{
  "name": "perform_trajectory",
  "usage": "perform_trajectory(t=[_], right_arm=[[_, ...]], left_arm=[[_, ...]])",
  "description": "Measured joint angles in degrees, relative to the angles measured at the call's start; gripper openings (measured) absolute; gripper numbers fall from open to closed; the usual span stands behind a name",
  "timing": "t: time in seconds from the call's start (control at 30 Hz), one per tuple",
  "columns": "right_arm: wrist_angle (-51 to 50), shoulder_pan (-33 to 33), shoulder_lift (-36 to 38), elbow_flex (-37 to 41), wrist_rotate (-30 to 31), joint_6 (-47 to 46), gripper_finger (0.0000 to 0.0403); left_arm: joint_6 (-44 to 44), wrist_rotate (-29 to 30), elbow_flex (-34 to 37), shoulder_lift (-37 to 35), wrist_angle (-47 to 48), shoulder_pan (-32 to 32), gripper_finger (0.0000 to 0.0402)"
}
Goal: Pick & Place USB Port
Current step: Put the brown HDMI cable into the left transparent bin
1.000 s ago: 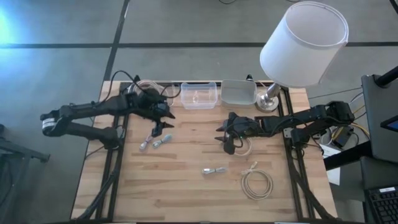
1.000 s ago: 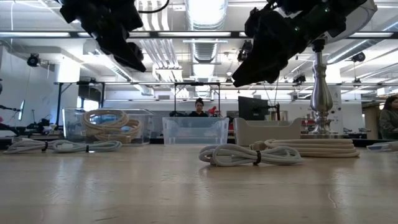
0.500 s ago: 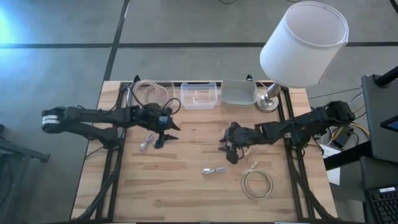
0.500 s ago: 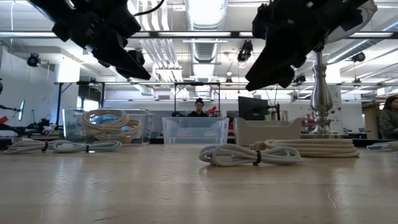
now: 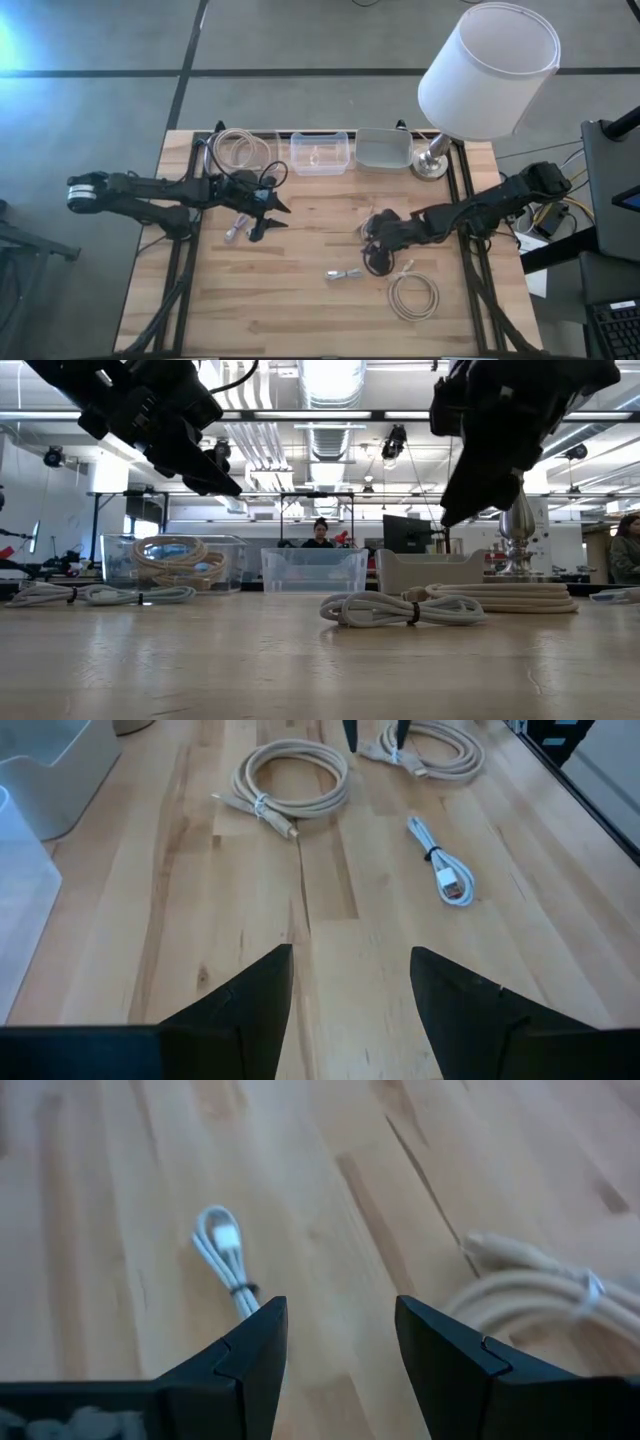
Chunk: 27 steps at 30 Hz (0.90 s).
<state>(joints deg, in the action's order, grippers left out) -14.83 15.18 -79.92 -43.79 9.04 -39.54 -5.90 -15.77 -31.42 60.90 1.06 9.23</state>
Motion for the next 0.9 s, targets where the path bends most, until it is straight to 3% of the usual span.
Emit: perform_trajectory(t=[0.43,0.9], right_arm=[[-4.4,0.0,-0.9,0.2,0.4,-3.3,0.0185],[-2.8,-0.2,-14.0,-0.4,5.0,-0.9,0.0182]], left_arm=[[-0.2,0.0,0.0,0.0,0.0,0.0,0.0206],[-0.3,0.0,0.0,0.0,-0.1,0.0,0.0206]])
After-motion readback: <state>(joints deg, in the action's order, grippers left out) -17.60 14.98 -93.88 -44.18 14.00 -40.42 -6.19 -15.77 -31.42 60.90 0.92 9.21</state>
